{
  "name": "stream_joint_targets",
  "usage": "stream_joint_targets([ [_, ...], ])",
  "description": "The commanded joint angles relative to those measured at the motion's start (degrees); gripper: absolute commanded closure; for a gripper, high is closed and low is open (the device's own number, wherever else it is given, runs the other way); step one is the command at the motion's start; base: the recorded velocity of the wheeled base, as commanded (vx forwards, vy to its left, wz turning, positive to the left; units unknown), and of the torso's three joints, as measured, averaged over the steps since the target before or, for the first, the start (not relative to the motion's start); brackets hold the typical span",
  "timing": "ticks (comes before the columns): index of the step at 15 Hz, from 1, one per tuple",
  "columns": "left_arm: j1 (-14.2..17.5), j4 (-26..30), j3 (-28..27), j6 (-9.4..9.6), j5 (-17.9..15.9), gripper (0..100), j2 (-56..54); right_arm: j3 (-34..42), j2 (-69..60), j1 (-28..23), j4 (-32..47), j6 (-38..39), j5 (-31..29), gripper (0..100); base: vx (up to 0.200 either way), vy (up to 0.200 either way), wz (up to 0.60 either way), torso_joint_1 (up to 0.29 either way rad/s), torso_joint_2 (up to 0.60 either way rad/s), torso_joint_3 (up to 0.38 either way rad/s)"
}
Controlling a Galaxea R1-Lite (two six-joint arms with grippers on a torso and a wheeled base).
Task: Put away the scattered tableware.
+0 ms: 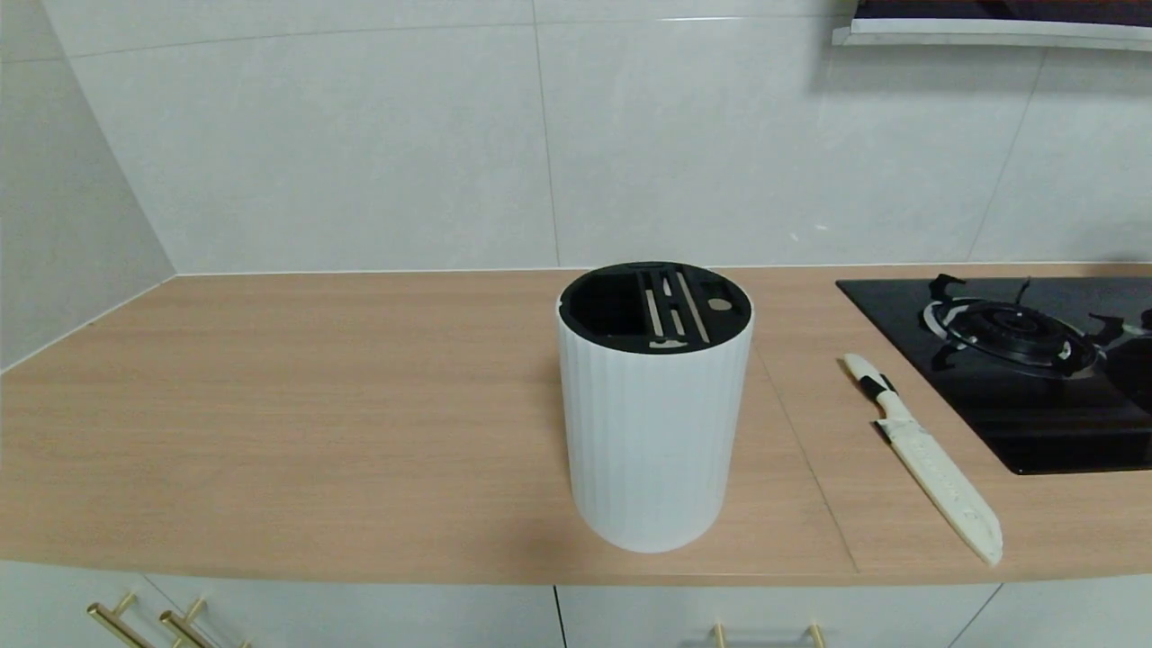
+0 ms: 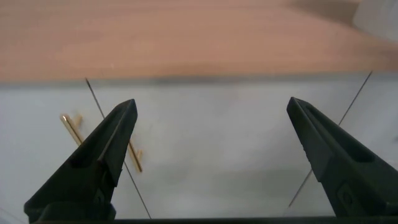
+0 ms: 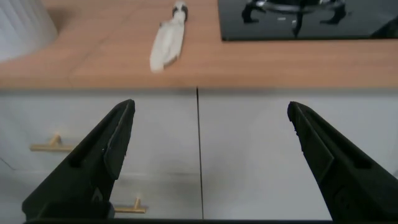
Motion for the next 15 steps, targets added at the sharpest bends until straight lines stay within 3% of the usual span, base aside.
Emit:
stream_joint_targets([
  [1, 0.0, 0.0, 0.0, 0.02, 0.0, 0, 0.0, 0.0, 0.1, 0.0, 0.0, 0.0, 0.0, 0, 0.000, 0.000, 0.00, 0.222, -0.50, -0.276],
  [15, 0.0, 0.0, 0.0, 0.02, 0.0, 0, 0.0, 0.0, 0.1, 0.0, 0.0, 0.0, 0.0, 0, 0.000, 0.000, 0.00, 0.257, -0.55, -0.301],
])
